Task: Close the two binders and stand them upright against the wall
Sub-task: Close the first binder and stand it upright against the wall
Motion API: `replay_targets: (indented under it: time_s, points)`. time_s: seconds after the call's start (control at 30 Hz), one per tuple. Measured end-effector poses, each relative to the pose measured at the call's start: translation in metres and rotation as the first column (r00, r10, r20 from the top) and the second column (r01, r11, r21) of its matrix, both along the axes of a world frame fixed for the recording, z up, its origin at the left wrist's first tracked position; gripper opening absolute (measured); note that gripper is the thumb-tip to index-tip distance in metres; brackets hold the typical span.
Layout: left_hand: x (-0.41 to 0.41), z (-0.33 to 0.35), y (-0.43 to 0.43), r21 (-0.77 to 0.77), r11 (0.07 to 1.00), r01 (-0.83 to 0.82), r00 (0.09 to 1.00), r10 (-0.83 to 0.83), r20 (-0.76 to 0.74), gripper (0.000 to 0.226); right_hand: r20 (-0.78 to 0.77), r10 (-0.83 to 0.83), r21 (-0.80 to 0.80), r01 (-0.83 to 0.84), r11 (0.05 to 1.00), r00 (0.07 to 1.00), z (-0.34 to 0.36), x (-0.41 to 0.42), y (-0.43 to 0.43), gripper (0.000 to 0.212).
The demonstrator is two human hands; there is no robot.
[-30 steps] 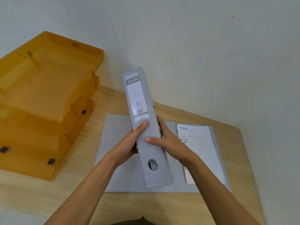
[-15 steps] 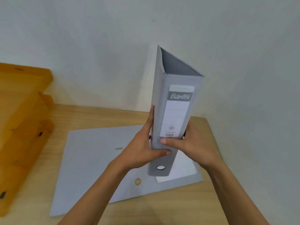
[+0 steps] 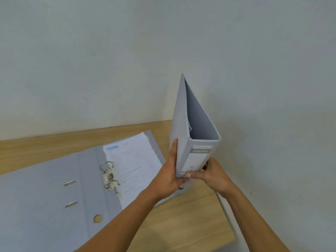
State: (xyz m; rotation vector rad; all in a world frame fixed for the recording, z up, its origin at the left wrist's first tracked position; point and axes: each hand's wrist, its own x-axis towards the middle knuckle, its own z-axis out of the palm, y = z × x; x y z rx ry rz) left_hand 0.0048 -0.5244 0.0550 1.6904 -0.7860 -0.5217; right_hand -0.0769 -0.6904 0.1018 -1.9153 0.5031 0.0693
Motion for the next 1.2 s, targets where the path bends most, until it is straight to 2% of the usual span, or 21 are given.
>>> replay_targets:
  time_s: [0.1,0.27,0.43,0.6,0.7,0.9,1.03,1.13,1.2]
  points:
    - [0.002,-0.016,-0.023,0.033,0.999,-0.005,0.999,0.007,-0.036,0.113,0.015,-0.032,0.017,0.031,0.999,0.999,-0.008,0.002,-0.018,0.061]
    - [0.010,-0.036,-0.049,0.081,0.996,-0.048,0.999,0.049,-0.010,0.105,0.007,-0.093,0.051,0.092,0.994,0.996,-0.019,0.007,-0.033,0.057]
    - [0.015,-0.039,-0.075,0.098,0.995,-0.012,1.000,0.014,-0.015,0.115,-0.003,-0.180,0.107,0.179,0.978,0.984,-0.029,0.006,-0.052,0.053]
    - [0.031,-0.069,-0.084,0.245,0.964,0.099,0.989,-0.067,-0.133,0.131,-0.010,-0.221,0.131,0.220,0.967,0.975,-0.040,0.006,-0.054,0.051]
    - [0.039,-0.084,-0.083,0.310,0.939,0.151,0.975,-0.089,-0.205,0.123,-0.066,-0.177,0.147,0.185,0.972,0.982,-0.046,0.005,-0.051,0.047]
    - [0.046,-0.087,-0.099,0.344,0.925,0.158,0.976,-0.094,-0.197,0.108,-0.197,-0.238,0.103,0.261,0.960,0.951,-0.054,0.015,-0.052,0.057]
    - [0.054,-0.082,-0.114,0.359,0.927,0.111,0.984,-0.051,-0.174,0.117,-0.251,-0.418,0.138,0.460,0.877,0.873,-0.065,0.025,-0.050,0.060]
    - [0.060,-0.078,-0.125,0.378,0.920,0.108,0.985,-0.047,-0.167,0.125,-0.324,-0.489,0.255,0.573,0.779,0.810,-0.073,0.029,-0.048,0.073]
    - [0.065,-0.075,-0.133,0.377,0.920,0.110,0.984,-0.048,-0.170,0.129,-0.308,-0.532,0.298,0.611,0.733,0.788,-0.076,0.031,-0.050,0.067]
